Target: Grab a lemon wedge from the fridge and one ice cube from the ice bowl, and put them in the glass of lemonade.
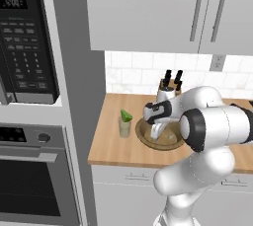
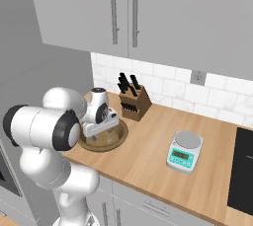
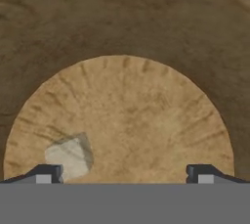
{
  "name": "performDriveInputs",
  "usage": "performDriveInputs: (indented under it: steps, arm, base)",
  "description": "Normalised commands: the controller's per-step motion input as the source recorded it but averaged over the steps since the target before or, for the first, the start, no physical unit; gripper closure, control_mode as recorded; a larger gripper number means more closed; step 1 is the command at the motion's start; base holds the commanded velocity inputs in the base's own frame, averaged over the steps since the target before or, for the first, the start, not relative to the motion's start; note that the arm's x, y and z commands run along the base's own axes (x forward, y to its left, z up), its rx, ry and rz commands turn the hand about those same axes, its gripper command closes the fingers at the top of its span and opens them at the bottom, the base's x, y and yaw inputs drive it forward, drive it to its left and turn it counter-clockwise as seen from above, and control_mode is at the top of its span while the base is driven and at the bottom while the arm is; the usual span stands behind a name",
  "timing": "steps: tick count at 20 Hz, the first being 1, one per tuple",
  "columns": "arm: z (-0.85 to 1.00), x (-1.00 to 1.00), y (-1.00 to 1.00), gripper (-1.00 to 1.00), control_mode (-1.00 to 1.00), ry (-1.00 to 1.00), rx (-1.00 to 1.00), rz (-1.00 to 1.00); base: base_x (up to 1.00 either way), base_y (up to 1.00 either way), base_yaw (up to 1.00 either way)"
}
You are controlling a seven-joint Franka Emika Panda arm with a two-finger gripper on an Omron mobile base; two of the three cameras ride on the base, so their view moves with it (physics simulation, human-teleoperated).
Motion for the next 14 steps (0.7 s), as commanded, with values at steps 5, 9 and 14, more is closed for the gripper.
performDriveInputs:
  steps: [5, 9, 14]
  arm:
    - [0.0, -0.34, 0.0, -1.0, -1.0, -0.04, 0.0, 0.0]
    - [0.0, -0.2, 0.16, -1.0, -1.0, -0.12, 0.01, 0.0]
    - [0.14, 0.06, 0.13, -1.0, -1.0, -0.05, 0.0, -0.02]
  base:
    - [0.0, 0.0, 0.0]
    - [0.0, 0.0, 0.0]
    - [0.0, 0.0, 0.0]
